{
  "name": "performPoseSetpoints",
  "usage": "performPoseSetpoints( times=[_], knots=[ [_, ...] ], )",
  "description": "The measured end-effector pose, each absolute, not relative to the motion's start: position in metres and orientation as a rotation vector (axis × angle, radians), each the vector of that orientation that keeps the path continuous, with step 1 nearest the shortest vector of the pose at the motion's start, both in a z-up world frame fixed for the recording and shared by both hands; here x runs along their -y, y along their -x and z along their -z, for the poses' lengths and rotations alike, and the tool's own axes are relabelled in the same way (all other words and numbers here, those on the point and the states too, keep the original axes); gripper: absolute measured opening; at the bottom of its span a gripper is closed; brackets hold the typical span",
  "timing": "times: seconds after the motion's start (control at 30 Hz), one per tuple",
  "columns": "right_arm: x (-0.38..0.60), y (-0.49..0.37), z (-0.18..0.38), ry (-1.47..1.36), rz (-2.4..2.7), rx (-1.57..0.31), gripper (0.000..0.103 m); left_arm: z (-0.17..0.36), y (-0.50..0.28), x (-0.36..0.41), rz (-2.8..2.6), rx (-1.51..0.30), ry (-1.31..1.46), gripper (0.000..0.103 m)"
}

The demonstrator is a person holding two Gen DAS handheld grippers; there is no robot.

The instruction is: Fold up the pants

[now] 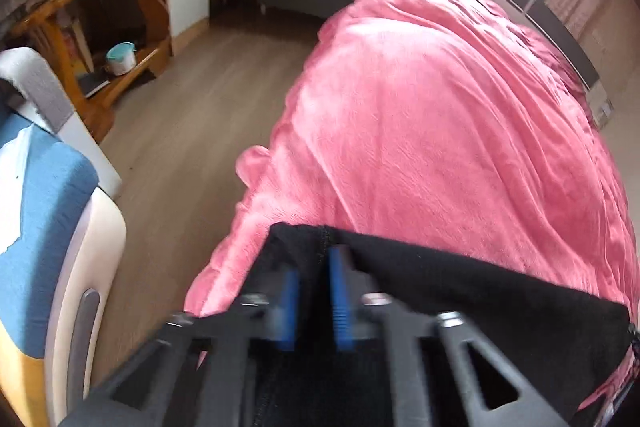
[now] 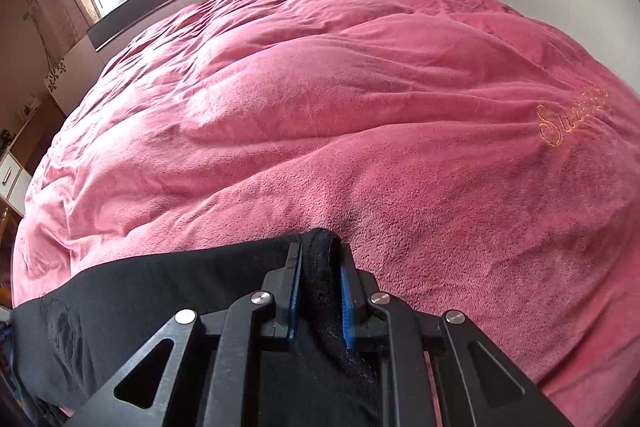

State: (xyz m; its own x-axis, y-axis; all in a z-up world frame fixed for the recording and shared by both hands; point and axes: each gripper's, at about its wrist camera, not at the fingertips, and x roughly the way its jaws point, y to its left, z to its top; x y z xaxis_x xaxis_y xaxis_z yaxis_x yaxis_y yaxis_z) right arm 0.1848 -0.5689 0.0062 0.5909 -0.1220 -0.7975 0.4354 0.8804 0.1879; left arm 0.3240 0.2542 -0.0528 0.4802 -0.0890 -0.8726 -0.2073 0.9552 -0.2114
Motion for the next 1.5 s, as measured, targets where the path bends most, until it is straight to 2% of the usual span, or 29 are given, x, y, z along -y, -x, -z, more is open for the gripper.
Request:
performPoseSetpoints(
  times=[0.1,0.33,0.6,1.03,1.5],
  knots=[
    [0.568,-0.182,-0.01,-0.395,0.342,-0.869,0.016,0.041,-0.314,-0.245,-0.069,-1.033,0.232,0.004],
    [0.564,-0.159,-0.029,-0.428,0.337,-0.818,0.015,-0.006,-0.269,-0.247,-0.038,-0.862,0.253,0.004],
    [0.552,-0.127,-0.051,-0.463,0.317,-0.774,0.015,-0.033,-0.215,-0.248,0.042,-0.805,0.237,0.004],
    [0.539,-0.09,-0.056,-0.48,0.28,-0.767,0.011,-0.016,-0.177,-0.202,0.111,-0.877,0.141,0.005],
    [0.527,-0.072,-0.046,-0.455,0.257,-0.765,0.012,-0.013,-0.139,-0.167,0.11,-0.863,0.048,0.006]
  ],
)
